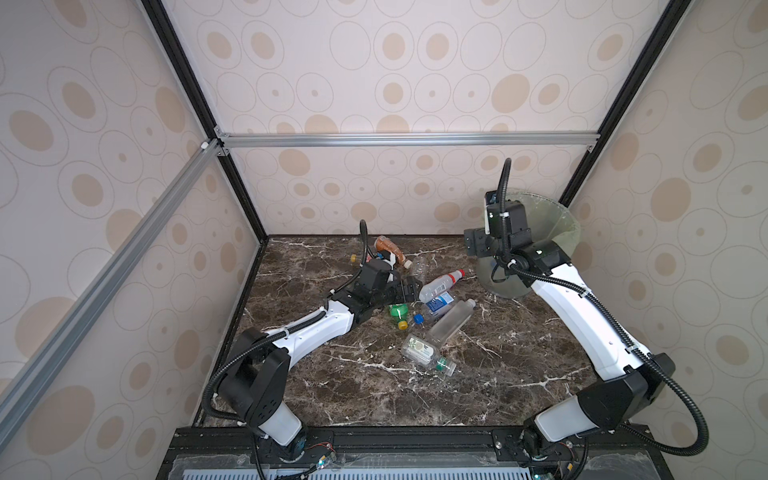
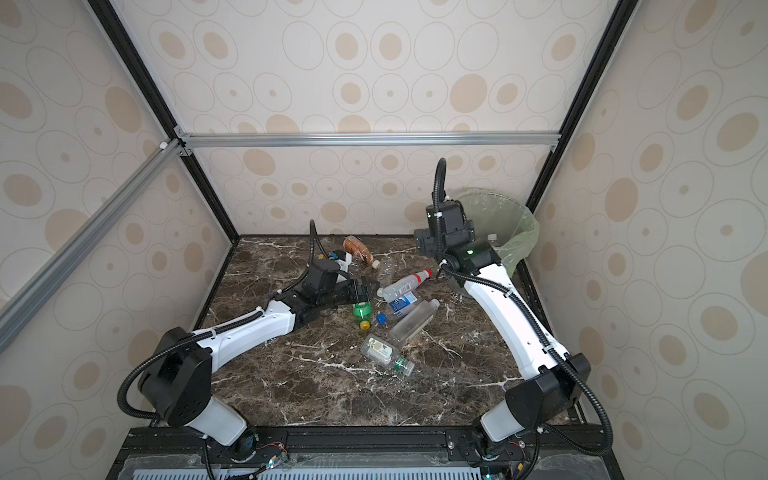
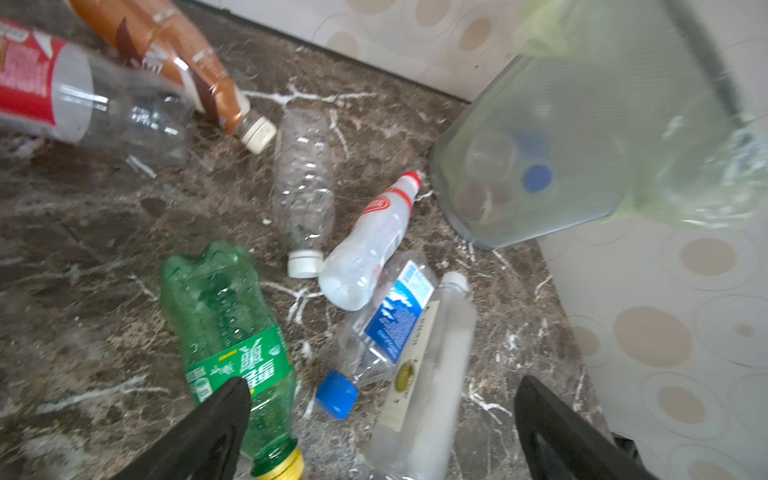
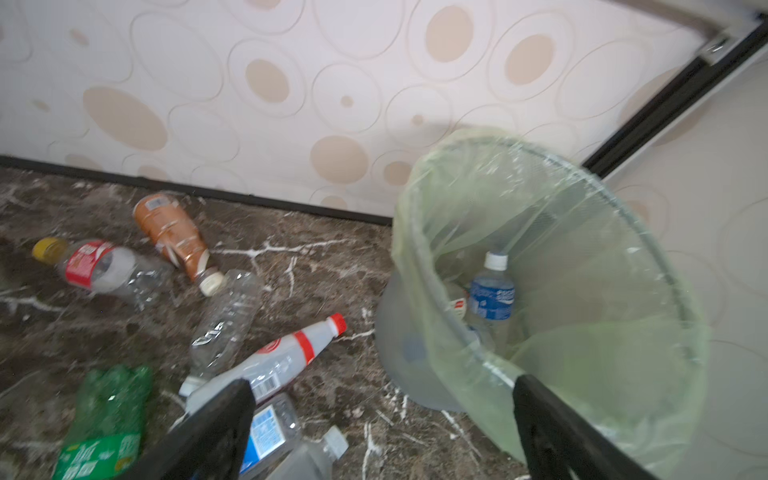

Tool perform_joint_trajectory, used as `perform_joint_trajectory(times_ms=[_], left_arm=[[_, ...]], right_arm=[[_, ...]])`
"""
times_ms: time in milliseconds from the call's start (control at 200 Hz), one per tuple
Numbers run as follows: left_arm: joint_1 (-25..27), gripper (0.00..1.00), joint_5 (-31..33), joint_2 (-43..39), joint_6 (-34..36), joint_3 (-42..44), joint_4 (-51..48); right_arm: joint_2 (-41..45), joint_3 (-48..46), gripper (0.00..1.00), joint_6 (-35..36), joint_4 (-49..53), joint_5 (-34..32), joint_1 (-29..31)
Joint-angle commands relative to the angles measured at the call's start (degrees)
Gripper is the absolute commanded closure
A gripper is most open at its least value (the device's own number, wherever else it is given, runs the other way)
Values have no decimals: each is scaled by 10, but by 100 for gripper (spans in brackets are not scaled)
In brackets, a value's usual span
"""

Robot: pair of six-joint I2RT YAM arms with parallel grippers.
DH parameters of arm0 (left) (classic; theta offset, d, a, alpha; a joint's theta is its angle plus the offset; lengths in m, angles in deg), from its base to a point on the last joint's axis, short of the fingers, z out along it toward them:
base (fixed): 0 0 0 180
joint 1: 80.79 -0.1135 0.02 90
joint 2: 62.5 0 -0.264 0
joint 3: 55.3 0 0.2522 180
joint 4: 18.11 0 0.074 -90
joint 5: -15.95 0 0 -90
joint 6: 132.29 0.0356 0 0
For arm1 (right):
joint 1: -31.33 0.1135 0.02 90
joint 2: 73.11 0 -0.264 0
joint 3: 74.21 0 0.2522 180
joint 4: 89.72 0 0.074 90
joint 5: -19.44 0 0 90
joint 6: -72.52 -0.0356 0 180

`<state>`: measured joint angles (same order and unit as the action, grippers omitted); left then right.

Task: Throw the plastic bottles in the bin
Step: 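Withdraw the right gripper from the wastebasket while the left gripper lowers to the green bottle, then grasp the green yellow-capped bottle with the left gripper and lift it upright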

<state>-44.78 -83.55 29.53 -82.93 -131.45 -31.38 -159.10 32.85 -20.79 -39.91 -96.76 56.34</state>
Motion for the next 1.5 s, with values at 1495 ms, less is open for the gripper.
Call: perform_joint_trajectory(times_ms=[1495], left_arm=[[-5,40,82,192,42,-34,-57]], right_arm=[[81,-288,0,-142,-93,325,4]])
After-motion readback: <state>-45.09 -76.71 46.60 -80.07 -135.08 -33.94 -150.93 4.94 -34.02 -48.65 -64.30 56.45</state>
